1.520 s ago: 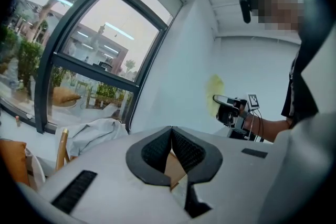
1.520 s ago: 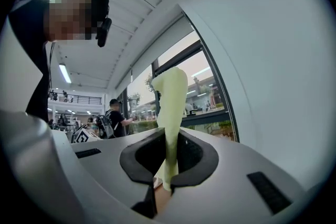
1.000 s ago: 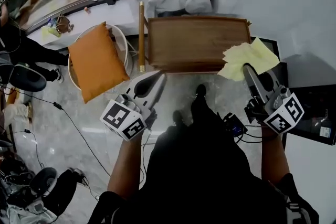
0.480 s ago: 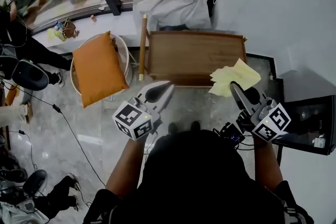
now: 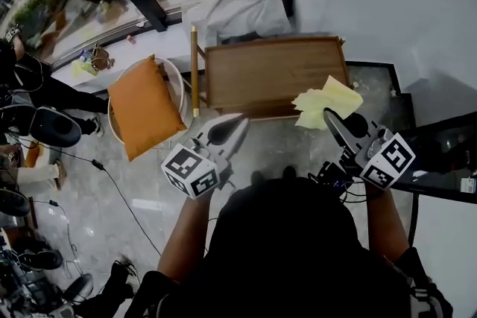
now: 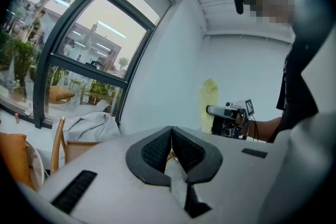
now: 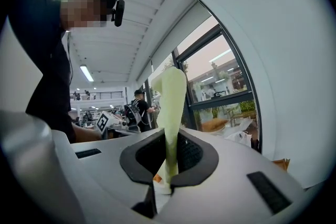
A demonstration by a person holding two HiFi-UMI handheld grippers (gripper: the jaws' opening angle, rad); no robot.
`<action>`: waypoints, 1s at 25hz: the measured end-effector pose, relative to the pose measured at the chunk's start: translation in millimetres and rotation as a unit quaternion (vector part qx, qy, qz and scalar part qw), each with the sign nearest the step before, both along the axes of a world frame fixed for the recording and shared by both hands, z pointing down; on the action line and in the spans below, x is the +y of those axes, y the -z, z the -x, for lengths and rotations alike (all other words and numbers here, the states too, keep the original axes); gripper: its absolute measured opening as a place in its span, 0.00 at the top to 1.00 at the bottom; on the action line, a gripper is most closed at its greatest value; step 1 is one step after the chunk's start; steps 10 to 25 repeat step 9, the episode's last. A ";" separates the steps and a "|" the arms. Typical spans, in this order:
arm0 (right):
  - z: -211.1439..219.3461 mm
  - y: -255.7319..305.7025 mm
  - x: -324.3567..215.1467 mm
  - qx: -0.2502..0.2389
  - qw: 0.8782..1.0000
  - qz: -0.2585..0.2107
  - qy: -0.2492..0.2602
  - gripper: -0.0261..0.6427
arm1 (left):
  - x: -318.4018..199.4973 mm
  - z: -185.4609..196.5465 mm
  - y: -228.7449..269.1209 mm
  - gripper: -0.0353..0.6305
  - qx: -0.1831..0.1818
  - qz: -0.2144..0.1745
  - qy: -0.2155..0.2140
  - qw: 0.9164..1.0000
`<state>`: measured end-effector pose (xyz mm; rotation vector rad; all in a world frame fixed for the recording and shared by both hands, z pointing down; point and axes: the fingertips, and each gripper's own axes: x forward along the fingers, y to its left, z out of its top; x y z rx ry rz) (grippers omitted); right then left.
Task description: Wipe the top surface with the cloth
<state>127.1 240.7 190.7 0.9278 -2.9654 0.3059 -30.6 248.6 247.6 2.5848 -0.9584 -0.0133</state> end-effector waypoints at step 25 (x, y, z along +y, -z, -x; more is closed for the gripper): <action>1.7 11.6 -2.4 -0.020 1.000 0.003 0.021 0.91 | 4.3 -1.5 4.6 0.93 -0.007 0.008 0.006 1.000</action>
